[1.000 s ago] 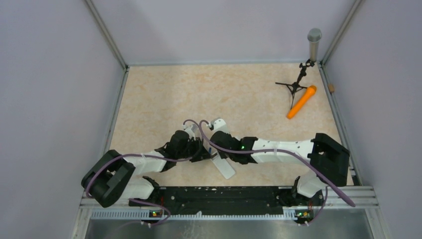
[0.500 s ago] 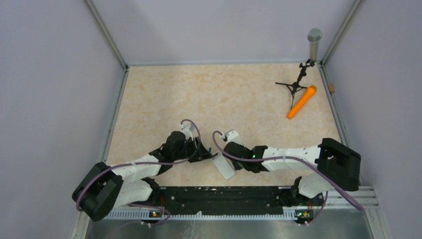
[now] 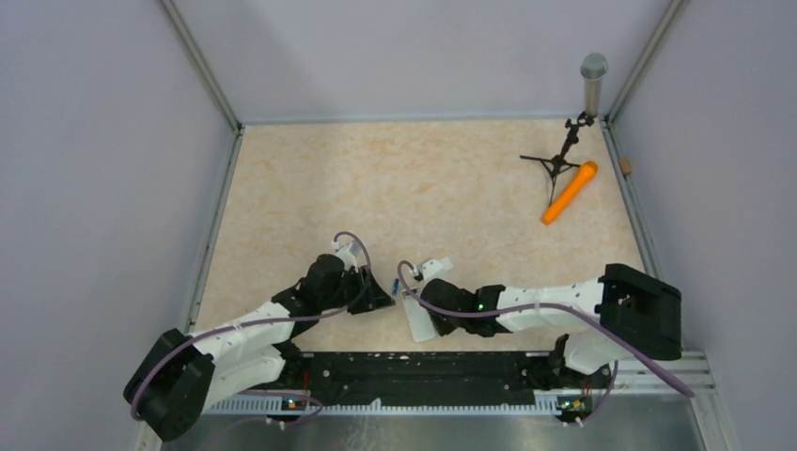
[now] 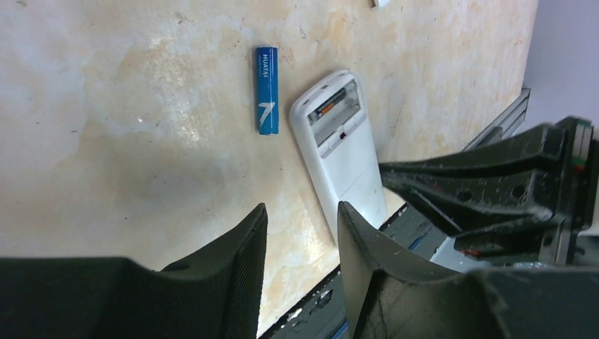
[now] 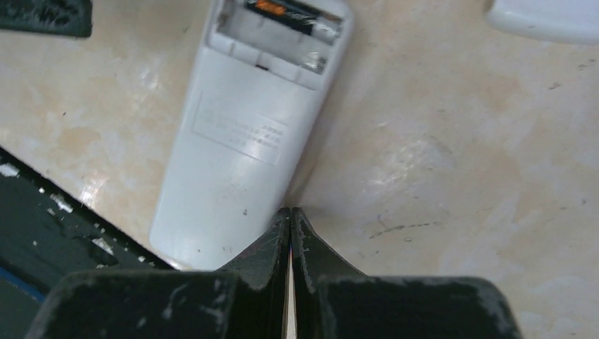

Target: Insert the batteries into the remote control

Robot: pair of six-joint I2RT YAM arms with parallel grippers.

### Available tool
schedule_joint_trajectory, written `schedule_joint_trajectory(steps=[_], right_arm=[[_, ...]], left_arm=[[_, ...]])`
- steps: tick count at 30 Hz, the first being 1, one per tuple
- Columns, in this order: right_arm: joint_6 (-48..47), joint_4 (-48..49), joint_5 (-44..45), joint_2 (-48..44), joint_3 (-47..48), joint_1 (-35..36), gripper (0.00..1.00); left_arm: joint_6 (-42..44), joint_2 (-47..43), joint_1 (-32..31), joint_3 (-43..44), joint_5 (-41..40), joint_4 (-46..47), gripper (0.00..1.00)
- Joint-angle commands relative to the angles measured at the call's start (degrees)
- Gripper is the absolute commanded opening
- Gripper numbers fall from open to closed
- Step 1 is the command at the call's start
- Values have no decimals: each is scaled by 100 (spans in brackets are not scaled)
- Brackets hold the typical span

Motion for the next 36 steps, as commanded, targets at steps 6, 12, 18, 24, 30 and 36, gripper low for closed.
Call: schedule_joint_trajectory(steps=[6, 12, 18, 24, 30, 36], right_arm=[[380, -74, 13, 244, 343, 865, 0], [530, 288, -9, 685, 645, 1030, 0], [576, 597, -8, 940, 945, 1032, 0], [663, 571, 238, 1256, 1421, 1025, 0], [849, 629, 381, 1608, 1730, 807, 0], [1048, 703, 774, 1743, 1763, 572, 0]], left_arm=[[73, -737, 5, -57, -511, -613, 43], [118, -1149, 11, -85, -765, -1003, 44], [127, -1644, 12, -133, -961, -1412, 44], [122, -2035, 12, -202, -1096, -1699, 45], [157, -2319, 6, -226, -1171, -1949, 45], [217, -2524, 11, -216, -1281, -2136, 45]])
